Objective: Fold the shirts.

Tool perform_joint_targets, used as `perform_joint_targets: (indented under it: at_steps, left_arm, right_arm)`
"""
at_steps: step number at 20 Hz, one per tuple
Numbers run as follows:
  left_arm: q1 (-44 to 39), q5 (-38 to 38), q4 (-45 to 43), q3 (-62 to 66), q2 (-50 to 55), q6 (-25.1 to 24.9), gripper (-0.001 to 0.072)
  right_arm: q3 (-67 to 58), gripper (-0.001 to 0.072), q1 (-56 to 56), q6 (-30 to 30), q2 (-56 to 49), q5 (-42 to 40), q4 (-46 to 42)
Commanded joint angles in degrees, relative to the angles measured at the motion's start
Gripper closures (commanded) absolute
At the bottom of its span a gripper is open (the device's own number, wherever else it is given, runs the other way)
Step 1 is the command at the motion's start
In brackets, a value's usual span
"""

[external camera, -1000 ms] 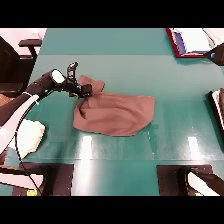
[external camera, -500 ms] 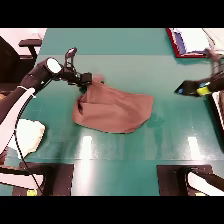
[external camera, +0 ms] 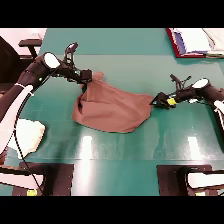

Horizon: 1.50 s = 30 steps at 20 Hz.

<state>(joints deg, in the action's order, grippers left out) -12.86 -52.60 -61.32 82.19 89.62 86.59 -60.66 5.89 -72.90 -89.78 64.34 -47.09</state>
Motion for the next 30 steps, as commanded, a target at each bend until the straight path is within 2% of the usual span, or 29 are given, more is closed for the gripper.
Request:
perform_joint_targets:
  at_steps: [1, 2, 3, 4, 7, 10, 15, 18, 21, 25, 30]
  left_arm:
    - [0.0, -0.6, 0.1, 0.2, 0.0, 0.0, 0.0681]
    - [0.0, -1.1, 0.1, 0.3, -0.1, 0.0, 0.0681]
    - [0.0, -1.8, 0.1, 0.7, -0.2, 0.0, 0.0682]
    - [0.0, -1.9, 0.0, 0.9, -0.8, -0.1, 0.0682]
    - [0.0, -0.6, -2.6, 2.2, -7.6, -0.1, 0.0682]
    - [0.0, -0.4, -7.3, 7.1, -18.4, -0.1, 0.0682]
    - [0.0, -0.6, -6.9, 17.0, -35.6, 0.0, 0.0682]
    - [0.0, -0.6, -6.3, 20.6, -42.3, 0.0, 0.0682]
    - [0.0, -1.1, -3.5, 25.1, -43.5, 0.0, 0.0682]
    - [0.0, -0.9, -2.7, 26.7, -42.8, -0.6, 0.0683]
    - [0.0, -8.5, -2.7, 26.4, -32.7, -1.5, 0.0682]
  right_arm:
    - [0.3, 0.0444, 2.8, 2.0, -3.2, -5.4, 2.6]
    - [0.1, 0.0520, 3.6, 2.7, -3.0, -7.0, 2.6]
    - [-0.7, 0.0630, 4.3, 3.7, -2.9, -7.4, 2.5]
    - [-2.5, 0.0696, 4.7, 5.1, -2.8, -7.0, 2.4]
    - [-9.1, 0.0696, 4.9, 5.9, 1.9, -6.1, 1.1]
    - [-18.9, 0.0697, 4.2, 5.9, 12.1, -4.9, -5.6]
    - [-34.8, 0.0697, 4.2, 5.7, 27.6, -0.2, -10.1]
    - [-40.3, 0.0697, 4.1, 4.3, 34.1, 2.4, -10.1]
    - [-42.5, 0.0697, 4.1, 3.1, 38.2, 2.3, -10.6]
    - [-43.4, 0.0697, 4.1, -2.7, 39.5, 2.5, -18.2]
    - [-43.3, 0.0697, 4.2, -8.5, 29.4, 8.7, -19.1]
